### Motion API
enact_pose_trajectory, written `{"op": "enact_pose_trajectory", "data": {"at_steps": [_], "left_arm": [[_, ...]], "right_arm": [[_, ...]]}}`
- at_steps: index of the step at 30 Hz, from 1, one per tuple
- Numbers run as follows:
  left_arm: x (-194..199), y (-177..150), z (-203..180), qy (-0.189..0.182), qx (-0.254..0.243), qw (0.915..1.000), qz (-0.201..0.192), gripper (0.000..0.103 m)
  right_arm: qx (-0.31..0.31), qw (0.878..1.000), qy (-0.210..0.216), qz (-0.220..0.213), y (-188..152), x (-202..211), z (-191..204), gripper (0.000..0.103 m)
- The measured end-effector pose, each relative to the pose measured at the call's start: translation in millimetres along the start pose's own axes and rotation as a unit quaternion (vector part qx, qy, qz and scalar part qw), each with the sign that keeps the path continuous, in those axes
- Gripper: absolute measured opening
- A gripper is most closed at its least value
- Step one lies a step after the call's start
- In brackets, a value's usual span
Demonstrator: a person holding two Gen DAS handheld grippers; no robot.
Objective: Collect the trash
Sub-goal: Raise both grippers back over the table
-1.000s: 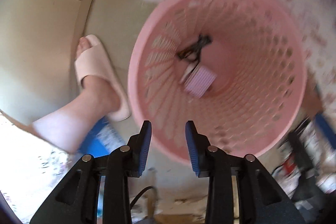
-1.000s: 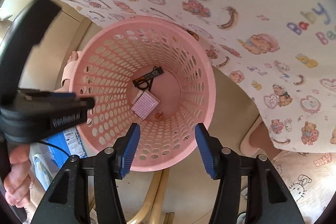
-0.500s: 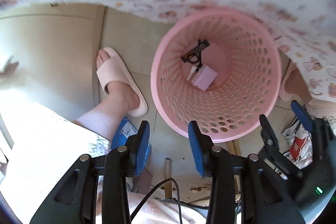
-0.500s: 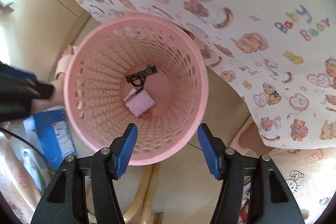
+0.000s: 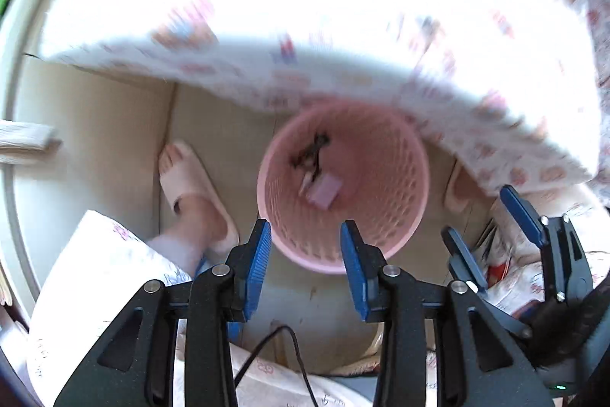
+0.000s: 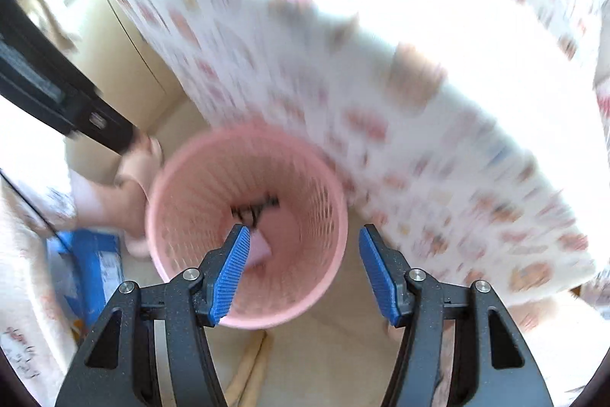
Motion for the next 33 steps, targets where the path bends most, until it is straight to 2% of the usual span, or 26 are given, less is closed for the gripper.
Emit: {"op": "enact_pose_trajectory", "data": {"at_steps": [3,9,13,17,21,23,25,27,30,33], "left_arm": [[29,11,1,0.000,0.010,0.9987,-0.050,0.036],[76,56,-6,-0.007,0.003,0.9917,-0.129,0.040],[99,88,-17,0.022,-0.022,0.9789,-0.202,0.051],[105,111,-24,0.023,-0.045,0.9655,-0.255,0.059],[92,123,-19,0.032,-0.066,0.9590,-0.274,0.060],[85,127,-17,0.036,-0.065,0.9590,-0.273,0.060],[82,133,-19,0.017,-0.062,0.9611,-0.269,0.060],[84,140,-23,0.005,-0.063,0.9598,-0.273,0.061],[81,147,-32,0.019,-0.080,0.9563,-0.280,0.065],[71,152,-41,0.019,-0.093,0.9581,-0.270,0.066]], "right_arm": [[-0.019,0.998,0.011,-0.052,19,34,-14,0.062],[-0.079,0.990,0.011,-0.118,70,79,-62,0.065],[-0.091,0.984,-0.013,-0.154,111,100,-93,0.067],[-0.113,0.977,-0.018,-0.181,151,107,-123,0.076],[-0.130,0.972,-0.010,-0.195,173,99,-140,0.076],[-0.133,0.970,-0.010,-0.203,181,88,-144,0.077],[-0.140,0.968,-0.013,-0.208,184,78,-148,0.078],[-0.159,0.968,-0.010,-0.195,183,62,-154,0.080],[-0.171,0.972,0.000,-0.163,185,41,-160,0.080],[-0.194,0.968,-0.011,-0.155,189,32,-172,0.080]]}}
Point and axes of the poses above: each gripper's, at about its wrist camera, not at the fingertips, and x roughly against the way its jaws point, z to its left, y to its top, the point moved 5 cm from there along -x, roughly the way its jaws point, and after that the axes turned 9 degrees about -y, right-handed, at the moved point
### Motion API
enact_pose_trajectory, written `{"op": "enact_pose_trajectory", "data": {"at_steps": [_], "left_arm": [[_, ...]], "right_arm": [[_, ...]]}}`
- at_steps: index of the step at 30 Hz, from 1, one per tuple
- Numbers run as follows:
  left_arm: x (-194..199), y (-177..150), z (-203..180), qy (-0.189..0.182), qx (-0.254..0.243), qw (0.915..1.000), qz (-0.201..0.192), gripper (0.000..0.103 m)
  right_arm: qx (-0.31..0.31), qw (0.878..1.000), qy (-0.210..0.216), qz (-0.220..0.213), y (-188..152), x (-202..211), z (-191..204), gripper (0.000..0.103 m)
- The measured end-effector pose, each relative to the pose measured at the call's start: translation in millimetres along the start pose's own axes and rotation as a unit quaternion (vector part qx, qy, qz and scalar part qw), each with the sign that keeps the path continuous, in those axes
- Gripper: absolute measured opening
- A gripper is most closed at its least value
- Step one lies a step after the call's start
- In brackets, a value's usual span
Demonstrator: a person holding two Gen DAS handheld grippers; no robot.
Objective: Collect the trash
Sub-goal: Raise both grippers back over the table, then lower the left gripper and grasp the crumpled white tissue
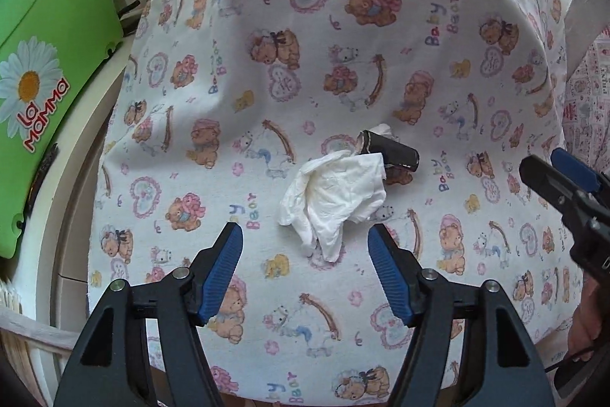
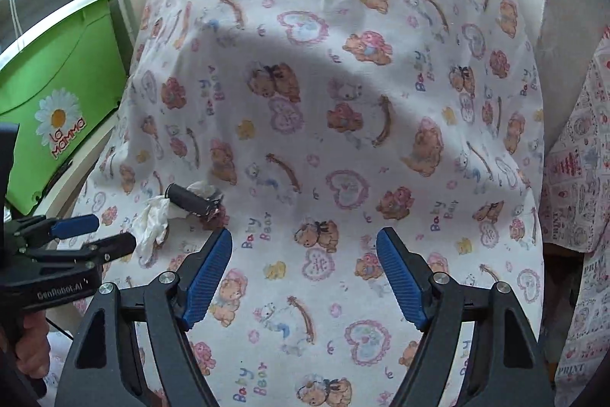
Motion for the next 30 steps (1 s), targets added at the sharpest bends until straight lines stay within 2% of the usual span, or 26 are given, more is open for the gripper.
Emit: {"op": "enact_pose_trajectory", "data": {"at_steps": [3,7,16,18,20,22,25,30], "left_arm": [[-10,2,-8,-0.013,0.005,0.9999,0.004,0.067],[-16,8,-9,-0.013,0.009,0.9998,-0.007,0.067],[-23,12,-10,-0.010,0.019,0.9997,-0.015,0.065],[-25,13,-9,-0.005,0.021,0.9996,-0.015,0.057],[-25,14,-7,-0.010,0.022,0.9996,-0.012,0.028],[-19,16,-5,-0.025,0.026,0.9993,-0.013,0.011],[-5,22,2,-0.051,0.035,0.9978,-0.021,0.005],[18,22,7,-0.063,0.045,0.9964,-0.032,0.004]], "right_arm": [[-0.012,1.000,0.009,0.007,4,-5,-4,0.080],[-0.006,1.000,-0.011,0.001,7,-8,-7,0.080],[-0.010,1.000,-0.008,0.009,5,-14,-6,0.080],[-0.012,1.000,-0.010,0.011,4,-15,-7,0.080],[-0.014,1.000,-0.013,0.012,3,-16,-8,0.081],[-0.014,1.000,-0.014,0.014,3,-17,-9,0.080],[-0.018,1.000,-0.015,0.017,2,-18,-11,0.080],[-0.020,1.000,-0.011,0.014,5,-17,-12,0.081]]}}
Point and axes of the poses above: each gripper's, at about its wrist camera, not at the fingertips, and x roughly against the way its jaws point, z to its left, y to its top, the point moved 5 cm from there along -x, roughly the way its jaws point, and after that the axes turned 9 degrees about -y, right-handed, at the moved point
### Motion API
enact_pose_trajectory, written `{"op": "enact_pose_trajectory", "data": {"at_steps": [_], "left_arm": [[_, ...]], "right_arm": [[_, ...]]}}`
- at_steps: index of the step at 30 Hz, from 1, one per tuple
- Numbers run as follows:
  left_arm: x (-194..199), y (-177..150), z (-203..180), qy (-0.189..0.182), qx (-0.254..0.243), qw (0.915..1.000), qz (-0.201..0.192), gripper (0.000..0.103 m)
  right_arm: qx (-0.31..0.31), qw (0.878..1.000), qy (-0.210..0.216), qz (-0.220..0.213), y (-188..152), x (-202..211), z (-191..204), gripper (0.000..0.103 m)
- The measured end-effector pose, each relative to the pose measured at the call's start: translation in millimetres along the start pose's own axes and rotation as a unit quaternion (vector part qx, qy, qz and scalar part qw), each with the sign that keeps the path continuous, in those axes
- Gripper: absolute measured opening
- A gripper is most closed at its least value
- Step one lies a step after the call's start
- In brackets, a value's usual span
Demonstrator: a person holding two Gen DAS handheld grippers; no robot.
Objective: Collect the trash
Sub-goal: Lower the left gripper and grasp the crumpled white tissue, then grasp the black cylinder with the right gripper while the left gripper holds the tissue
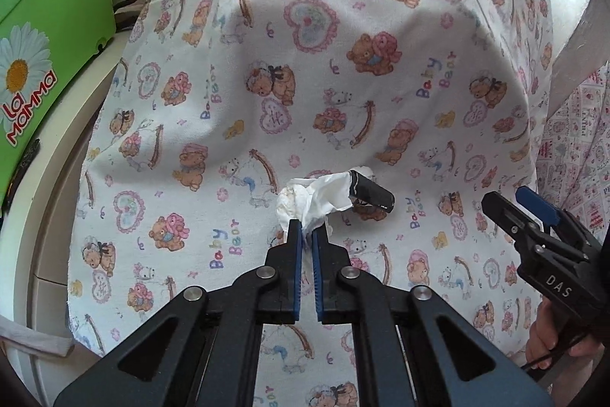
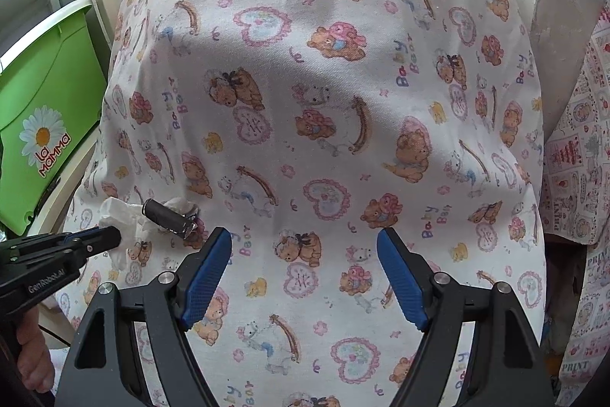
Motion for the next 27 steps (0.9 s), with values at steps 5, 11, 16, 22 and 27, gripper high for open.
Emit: {"op": "enact_pose_trajectory", "data": {"at_steps": [5,11,16,22,27], "left_arm": [[13,2,16,-0.017,0.027,0.9995,0.006,0.004],[49,8,26,-0.021,0.028,0.9987,-0.036,0.004],[65,14,34,0.018,0.027,0.9974,-0.064,0.005],[57,17,42,0.050,0.028,0.9962,-0.066,0.005],[57,15,41,0.050,0.025,0.9965,-0.062,0.005]], "right_arm": [[0.012,1.000,0.007,0.000,1,0,12,0.081],[0.044,0.999,0.020,0.004,-4,-4,37,0.081],[0.057,0.997,0.055,0.019,-8,-10,60,0.081],[0.097,0.990,0.097,0.037,-23,-19,96,0.081],[0.147,0.984,0.096,0.042,-35,-28,118,0.081]]}}
Point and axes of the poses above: each gripper's, at about its wrist camera, not at the fingertips, and x roughly against the way its jaws point, z to its left, y to its top, the point moved 5 cm from there along -x, roughly the way its jaws point, and after that the axes turned 9 degrees about -y, right-handed, at the moved point
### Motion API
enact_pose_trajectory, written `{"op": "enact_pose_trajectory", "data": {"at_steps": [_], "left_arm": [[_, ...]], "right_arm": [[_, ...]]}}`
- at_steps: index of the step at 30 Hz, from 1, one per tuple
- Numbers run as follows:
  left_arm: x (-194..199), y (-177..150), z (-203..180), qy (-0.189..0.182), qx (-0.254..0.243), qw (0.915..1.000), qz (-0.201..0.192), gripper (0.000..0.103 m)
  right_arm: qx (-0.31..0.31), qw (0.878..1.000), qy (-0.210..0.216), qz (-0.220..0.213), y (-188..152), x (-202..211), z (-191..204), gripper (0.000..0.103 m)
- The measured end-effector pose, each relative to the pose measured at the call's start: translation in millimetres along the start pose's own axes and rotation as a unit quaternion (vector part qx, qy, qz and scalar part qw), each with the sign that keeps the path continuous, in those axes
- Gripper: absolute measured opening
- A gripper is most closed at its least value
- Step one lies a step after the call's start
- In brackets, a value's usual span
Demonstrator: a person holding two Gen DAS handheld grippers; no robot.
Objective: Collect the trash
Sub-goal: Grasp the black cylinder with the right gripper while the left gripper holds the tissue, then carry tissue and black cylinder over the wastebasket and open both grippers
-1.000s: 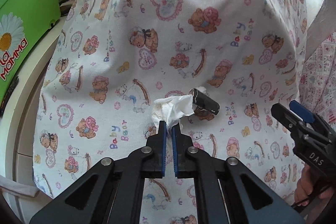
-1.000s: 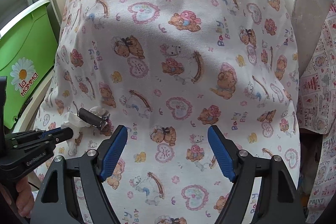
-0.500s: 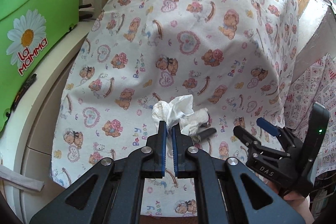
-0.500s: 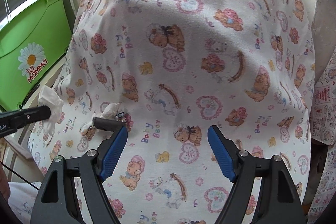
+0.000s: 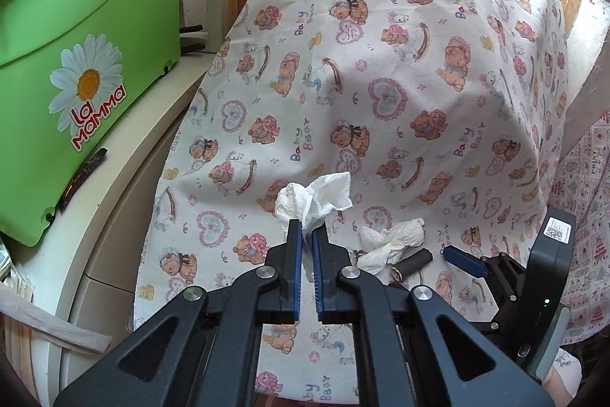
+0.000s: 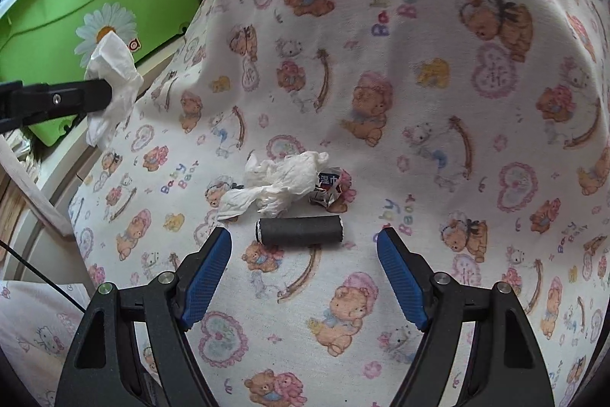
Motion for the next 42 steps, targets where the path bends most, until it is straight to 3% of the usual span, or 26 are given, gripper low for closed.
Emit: {"op": "enact_pose_trajectory", "data": {"at_steps": [5,8,10,29,42], "left_arm": [[-3,-1,0,0.000,0.001,1.0000,0.005,0.005],[-4,-2,1,0.002,0.001,1.0000,0.007,0.005],[-5,-2,1,0.002,0.001,1.0000,0.008,0.005],[-4,-18,-5,0.015,-0.013,0.9998,0.009,0.005],[35,-36,-20,0.017,-0.023,0.9992,-0.027,0.005]], "right_arm": [[0.005,1.000,0.002,-0.001,0,-12,3,0.080],[0.013,1.000,-0.007,-0.008,2,-12,5,0.067],[0.019,1.000,-0.010,-0.011,4,-13,8,0.052],[-0.016,0.998,-0.036,-0.057,-2,33,-22,0.051],[-0.048,0.994,-0.042,-0.092,-20,92,-36,0.052]]}}
Point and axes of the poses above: each gripper's, at about its wrist camera, not at the fingertips, and x roughly against the way its jaws point, z to its left, y to its top, the point moved 5 cm from there along -x, roughly the way its jaws point, and after that the axes turned 9 degrees about -y, right-handed, at the moved point
